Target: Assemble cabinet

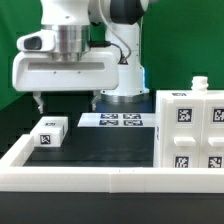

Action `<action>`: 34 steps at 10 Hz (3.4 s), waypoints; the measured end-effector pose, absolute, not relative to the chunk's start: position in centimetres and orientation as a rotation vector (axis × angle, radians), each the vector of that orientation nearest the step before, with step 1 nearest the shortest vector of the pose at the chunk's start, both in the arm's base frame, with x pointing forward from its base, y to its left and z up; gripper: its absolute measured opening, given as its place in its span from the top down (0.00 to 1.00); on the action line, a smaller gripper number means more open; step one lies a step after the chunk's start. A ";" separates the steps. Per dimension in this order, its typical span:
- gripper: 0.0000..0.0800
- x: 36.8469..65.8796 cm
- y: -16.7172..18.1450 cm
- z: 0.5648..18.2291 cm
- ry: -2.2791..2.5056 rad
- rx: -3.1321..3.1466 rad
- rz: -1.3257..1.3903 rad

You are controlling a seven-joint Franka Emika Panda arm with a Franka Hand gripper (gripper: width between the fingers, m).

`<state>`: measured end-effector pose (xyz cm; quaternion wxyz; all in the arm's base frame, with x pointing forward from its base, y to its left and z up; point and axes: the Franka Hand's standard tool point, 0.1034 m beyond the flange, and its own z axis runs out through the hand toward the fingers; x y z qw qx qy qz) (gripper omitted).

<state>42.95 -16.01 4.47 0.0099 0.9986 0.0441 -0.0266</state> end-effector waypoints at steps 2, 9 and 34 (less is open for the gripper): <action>0.00 42.2 -16.6 3.4 0.130 3.114 -0.109; 0.00 41.8 -17.9 2.2 0.152 3.104 -0.135; 0.30 46.2 -4.9 12.2 -0.053 3.177 -0.019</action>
Offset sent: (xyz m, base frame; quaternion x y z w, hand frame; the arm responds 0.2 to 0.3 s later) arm 0.0065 -0.0079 0.0010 0.0045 0.0036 -0.0011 1.0000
